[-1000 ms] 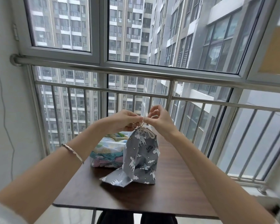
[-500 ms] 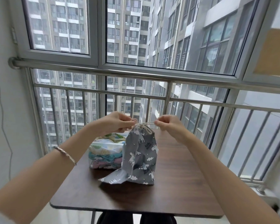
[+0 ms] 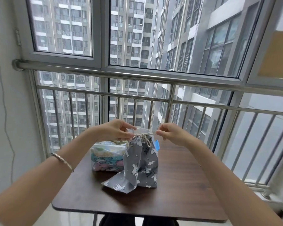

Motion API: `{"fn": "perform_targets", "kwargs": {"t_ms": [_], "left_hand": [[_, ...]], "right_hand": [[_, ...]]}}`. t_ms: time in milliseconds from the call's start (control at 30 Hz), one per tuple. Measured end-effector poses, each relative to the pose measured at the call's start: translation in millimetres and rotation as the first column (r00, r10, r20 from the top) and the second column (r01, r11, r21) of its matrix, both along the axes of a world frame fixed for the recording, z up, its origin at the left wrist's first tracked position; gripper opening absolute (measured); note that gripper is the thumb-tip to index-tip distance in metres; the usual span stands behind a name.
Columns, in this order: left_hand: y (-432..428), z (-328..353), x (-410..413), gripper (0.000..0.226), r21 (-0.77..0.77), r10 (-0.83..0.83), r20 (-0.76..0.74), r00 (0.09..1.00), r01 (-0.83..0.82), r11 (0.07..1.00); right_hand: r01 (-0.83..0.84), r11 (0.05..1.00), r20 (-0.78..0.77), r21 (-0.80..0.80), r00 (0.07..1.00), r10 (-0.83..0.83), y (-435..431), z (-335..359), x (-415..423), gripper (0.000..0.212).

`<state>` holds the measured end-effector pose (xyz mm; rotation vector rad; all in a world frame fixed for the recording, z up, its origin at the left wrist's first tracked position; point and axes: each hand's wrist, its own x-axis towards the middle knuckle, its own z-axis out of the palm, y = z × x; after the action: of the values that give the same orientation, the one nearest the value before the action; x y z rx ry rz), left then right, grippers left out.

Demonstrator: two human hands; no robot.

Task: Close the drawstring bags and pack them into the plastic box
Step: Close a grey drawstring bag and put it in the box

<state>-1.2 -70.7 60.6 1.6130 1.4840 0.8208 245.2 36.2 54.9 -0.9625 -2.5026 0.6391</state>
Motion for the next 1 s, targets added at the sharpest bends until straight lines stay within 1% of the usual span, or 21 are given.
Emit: {"fn": "perform_targets", "kwargs": {"t_ms": [67, 100, 167, 200, 267, 333, 367, 400, 433, 467, 500, 533, 567, 600, 667, 733, 800, 833, 867, 933, 1000], "left_hand": [[3, -4, 1, 0.044, -0.007, -0.016, -0.028, 0.999, 0.016, 1.000], [4, -6, 3, 0.041, -0.009, -0.025, -0.038, 0.999, 0.025, 1.000], [7, -9, 6, 0.037, -0.012, -0.028, -0.048, 0.998, 0.027, 1.000], [8, -11, 6, 0.036, -0.017, -0.020, -0.050, 0.999, 0.019, 1.000], [10, -11, 6, 0.032, -0.026, -0.009, -0.057, 0.998, 0.008, 1.000], [11, -10, 8, 0.024, -0.029, -0.001, -0.065, 0.998, -0.001, 1.000], [12, -9, 9, 0.021, -0.011, 0.013, -0.074, 0.997, -0.014, 1.000], [12, -7, 12, 0.020, 0.016, 0.033, -0.091, 0.995, -0.032, 0.999], [12, -4, 14, 0.019, 0.046, 0.053, -0.108, 0.993, -0.048, 0.998], [12, -1, 17, 0.018, 0.074, 0.067, -0.123, 0.990, -0.058, 0.996], [13, 2, 18, 0.017, 0.096, 0.074, -0.129, 0.989, -0.061, 0.993], [14, 5, 18, 0.016, 0.107, 0.071, -0.124, 0.990, -0.058, 0.993], [14, 7, 19, 0.016, 0.111, 0.064, -0.107, 0.992, -0.052, 0.992], [14, 8, 18, 0.017, 0.115, 0.060, -0.086, 0.995, -0.050, 0.992], [14, 8, 14, 0.018, 0.126, 0.066, -0.054, 0.996, -0.059, 0.990], [12, 7, 9, 0.018, 0.124, 0.069, -0.016, 0.997, -0.067, 0.990], [11, 5, 5, 0.020, 0.108, 0.082, 0.032, 0.996, -0.085, 0.991], [10, 3, 3, 0.023, 0.104, 0.112, 0.058, 0.992, -0.117, 0.988], [9, 2, -1, 0.026, 0.099, 0.152, 0.076, 0.985, -0.159, 0.982], [8, -2, -10, 0.032, 0.077, 0.202, 0.088, 0.976, -0.208, 0.975], [6, -8, -20, 0.039, 0.060, 0.197, 0.078, 0.977, -0.201, 0.978]], "right_hand": [[0.014, 0.993, 0.103, 0.114, 0.994, -0.026, -2, 3, 1, 0.021], [0.012, 0.978, 0.165, 0.210, 0.985, -0.047, -4, 5, 1, 0.020], [-0.024, 0.910, 0.281, 0.415, 0.954, -0.103, -7, 6, -1, 0.020], [-0.045, 0.875, 0.320, 0.482, 0.939, -0.128, -9, 6, -3, 0.021], [-0.064, 0.826, 0.344, 0.561, 0.925, -0.162, -11, 6, -6, 0.021], [-0.053, 0.804, 0.324, 0.593, 0.929, -0.178, -11, 11, -7, 0.018], [-0.035, 0.830, 0.289, 0.556, 0.945, -0.154, -10, 14, -7, 0.015], [-0.027, 0.888, 0.243, 0.460, 0.965, -0.096, -11, 16, -8, 0.017], [-0.050, 0.952, 0.196, 0.301, 0.981, -0.010, -14, 19, -10, 0.030], [-0.106, 0.988, 0.155, 0.116, 0.984, 0.087, -18, 21, -14, 0.048], [-0.155, 0.988, 0.150, -0.015, 0.976, 0.156, -23, 21, -18, 0.066], [-0.183, 0.981, 0.180, -0.071, 0.965, 0.193, -28, 18, -24, 0.080], [-0.196, 0.978, 0.222, -0.074, 0.953, 0.208, -31, 15, -28, 0.087], [-0.198, 0.979, 0.254, -0.055, 0.945, 0.206, -33, 11, -32, 0.088], [-0.202, 0.979, 0.272, -0.013, 0.942, 0.198, -34, 4, -41, 0.085], [-0.224, 0.970, 0.291, 0.098, 0.938, 0.187, -36, -4, -53, 0.079], [-0.219, 0.950, 0.298, 0.224, 0.943, 0.147, -36, -9, -64, 0.057], [-0.206, 0.952, 0.274, 0.228, 0.952, 0.141, -36, -8, -66, 0.042], [-0.199, 0.964, 0.230, 0.179, 0.961, 0.155, -35, -3, -66, 0.029], [-0.178, 0.984, 0.090, -0.004, 0.980, 0.178, -32, 11, -59, 0.013], [-0.161, 0.983, -0.036, -0.091, 0.987, 0.158, -27, 31, -50, 0.010]]}}
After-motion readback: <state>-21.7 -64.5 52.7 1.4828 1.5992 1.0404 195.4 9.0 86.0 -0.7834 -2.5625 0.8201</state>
